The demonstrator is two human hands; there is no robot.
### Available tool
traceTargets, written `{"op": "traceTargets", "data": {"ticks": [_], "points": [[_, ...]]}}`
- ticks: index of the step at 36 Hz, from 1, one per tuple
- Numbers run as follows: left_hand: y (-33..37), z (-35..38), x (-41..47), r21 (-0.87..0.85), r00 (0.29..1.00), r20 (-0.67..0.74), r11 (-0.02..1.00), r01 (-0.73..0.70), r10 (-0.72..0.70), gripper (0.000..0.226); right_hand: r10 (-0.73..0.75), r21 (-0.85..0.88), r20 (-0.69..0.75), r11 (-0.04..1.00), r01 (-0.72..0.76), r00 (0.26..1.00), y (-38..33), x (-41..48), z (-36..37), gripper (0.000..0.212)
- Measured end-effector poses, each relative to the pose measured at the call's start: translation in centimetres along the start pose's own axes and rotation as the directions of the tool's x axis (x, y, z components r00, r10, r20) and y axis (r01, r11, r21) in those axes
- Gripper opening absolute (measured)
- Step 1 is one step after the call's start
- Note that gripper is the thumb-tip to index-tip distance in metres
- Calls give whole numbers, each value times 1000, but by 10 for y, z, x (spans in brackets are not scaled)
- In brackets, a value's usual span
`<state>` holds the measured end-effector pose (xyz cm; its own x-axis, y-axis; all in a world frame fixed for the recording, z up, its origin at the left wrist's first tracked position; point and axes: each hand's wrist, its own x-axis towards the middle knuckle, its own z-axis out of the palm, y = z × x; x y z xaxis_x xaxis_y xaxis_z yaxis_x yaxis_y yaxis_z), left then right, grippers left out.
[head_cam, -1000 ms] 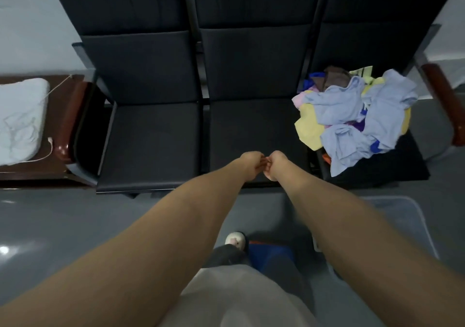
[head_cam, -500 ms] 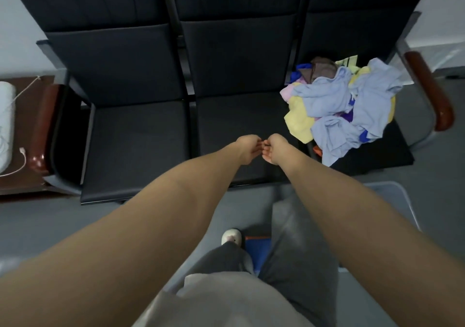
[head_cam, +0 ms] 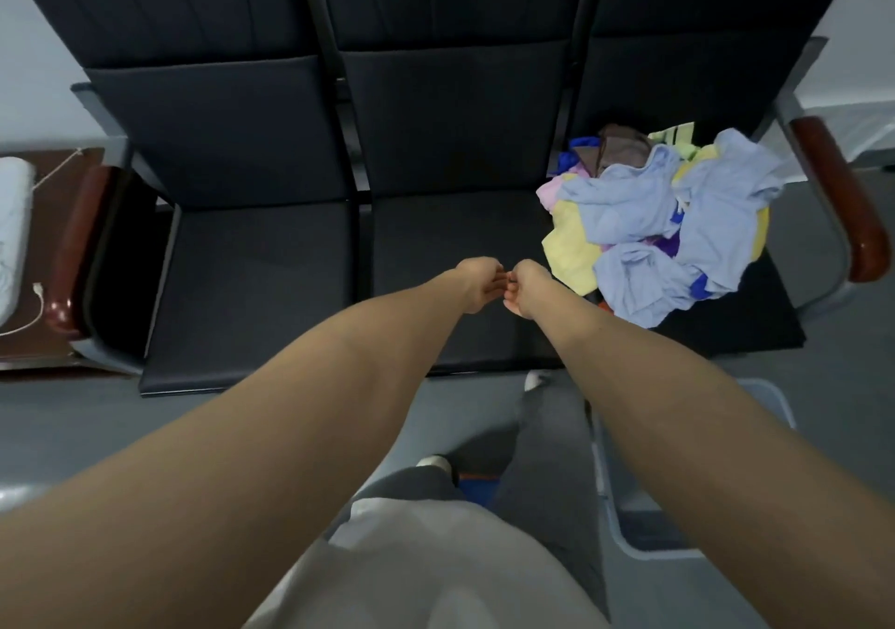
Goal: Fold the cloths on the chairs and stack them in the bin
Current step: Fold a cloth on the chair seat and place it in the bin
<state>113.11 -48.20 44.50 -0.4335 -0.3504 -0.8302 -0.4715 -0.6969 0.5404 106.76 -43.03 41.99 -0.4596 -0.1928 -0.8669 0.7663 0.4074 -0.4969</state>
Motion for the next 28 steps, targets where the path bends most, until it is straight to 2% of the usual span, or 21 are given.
{"op": "traceTargets", "data": {"ticks": [3,6,10,14,16,21,25,26,28], "points": [[17,19,18,65,1000,-17,998,17,-16,26,12,-62,14,998,-11,1000,-18,20,-10,26],[39,46,33,68,999,-49,997,19,-16,22,7,-93,26,996,-5,1000,-46,38,-23,30],[61,74,55,20,999,-36,1000,16,-15,38,-33,-204,82,978,50,996,-83,65,-39,35],[68,99,82,117,998,-62,993,3,4,34,-84,-315,64,944,100,994,-110,93,-54,20],[75,109,96,188,998,-60,982,-6,18,26,-98,-323,58,940,111,994,-119,109,-56,22],[91,116,148,385,993,-71,921,-62,97,25,-161,-373,51,912,168,986,-135,158,-40,29],[87,102,200,431,980,-90,894,-122,177,22,-215,-308,110,921,239,970,-128,205,-17,33],[84,98,211,437,978,-89,889,-133,190,21,-230,-351,84,904,245,969,-125,218,-15,34],[73,85,237,445,979,-84,886,-132,188,23,-221,-324,24,921,217,975,-112,249,-9,33]]}}
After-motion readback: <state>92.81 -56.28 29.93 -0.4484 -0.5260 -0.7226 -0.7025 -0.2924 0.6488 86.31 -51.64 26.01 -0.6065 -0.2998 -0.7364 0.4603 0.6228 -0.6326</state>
